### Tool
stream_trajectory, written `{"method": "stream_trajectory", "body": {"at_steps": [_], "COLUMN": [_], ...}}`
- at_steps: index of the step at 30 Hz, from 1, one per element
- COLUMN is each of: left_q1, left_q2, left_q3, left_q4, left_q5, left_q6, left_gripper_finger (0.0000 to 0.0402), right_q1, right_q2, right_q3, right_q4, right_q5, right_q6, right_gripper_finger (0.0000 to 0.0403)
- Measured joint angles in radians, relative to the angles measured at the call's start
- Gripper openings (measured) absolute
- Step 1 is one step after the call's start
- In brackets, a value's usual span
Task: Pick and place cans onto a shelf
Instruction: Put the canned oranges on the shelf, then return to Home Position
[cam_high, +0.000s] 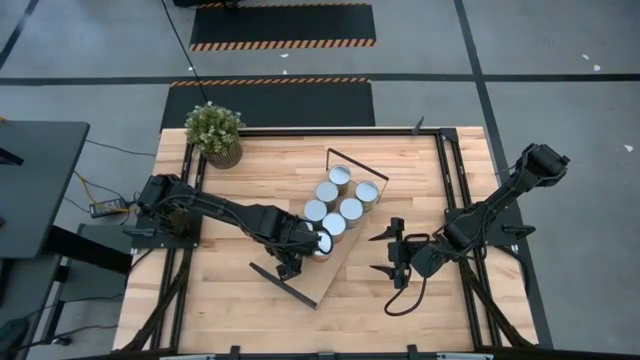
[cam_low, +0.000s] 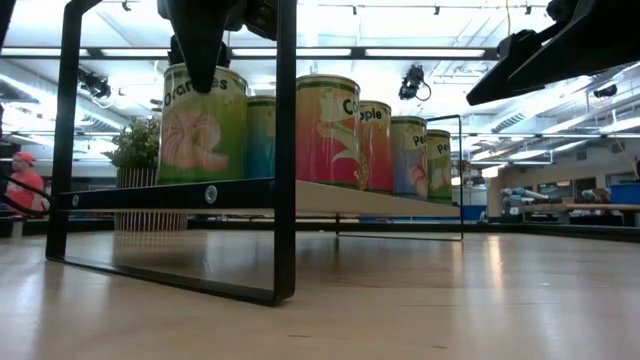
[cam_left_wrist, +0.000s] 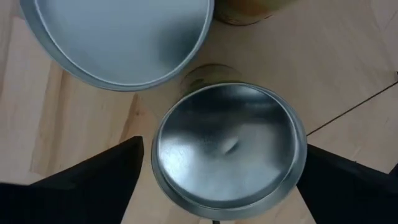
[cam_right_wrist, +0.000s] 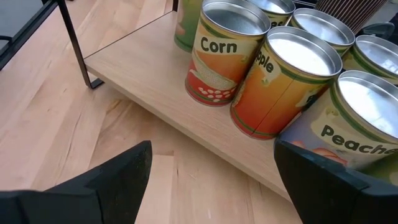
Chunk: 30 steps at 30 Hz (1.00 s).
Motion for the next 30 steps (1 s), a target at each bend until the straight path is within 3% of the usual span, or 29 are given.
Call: {"method": "stream_trajectory", "body": {"at_steps": [9, 14, 17, 23, 26, 30], "left_q1": [0.014, 0.014, 0.004, -0.069, -0.115, -0.141], "left_q2": [-0.024, -0.061, -0.083, -0.146, -0.199, -0.312], "left_q3": [0.001, 0.026, 0.068, 0.058, -0.012, -0.192], "left_q4": [0.005, 0.030, 0.042, 0.132, 0.209, 0.429], "left_q5": [0.099, 0.099, 0.044, -0.230, -0.332, -0.312], "left_q6": [0.023, 0.053, 0.109, 0.303, 0.374, 0.440], "left_gripper_finger": [0.0395, 0.0394, 0.0394, 0.0394, 0.0394, 0.0394], "right_q1": [0.000, 0.000, 0.001, 0.015, 0.011, -0.002], "right_q2": [0.000, 0.000, 0.000, -0.012, -0.035, -0.066], "right_q3": [0.000, 0.000, 0.000, -0.001, -0.029, -0.103], "right_q4": [0.000, 0.005, 0.006, 0.034, 0.059, 0.182], "right_q5": [-0.008, -0.015, -0.018, -0.030, -0.055, -0.099], "right_q6": [0.003, 0.002, -0.007, -0.094, -0.105, -0.116], "right_gripper_finger": [0.0346, 0.0346, 0.0346, 0.0346, 0.0346, 0.0346]}}
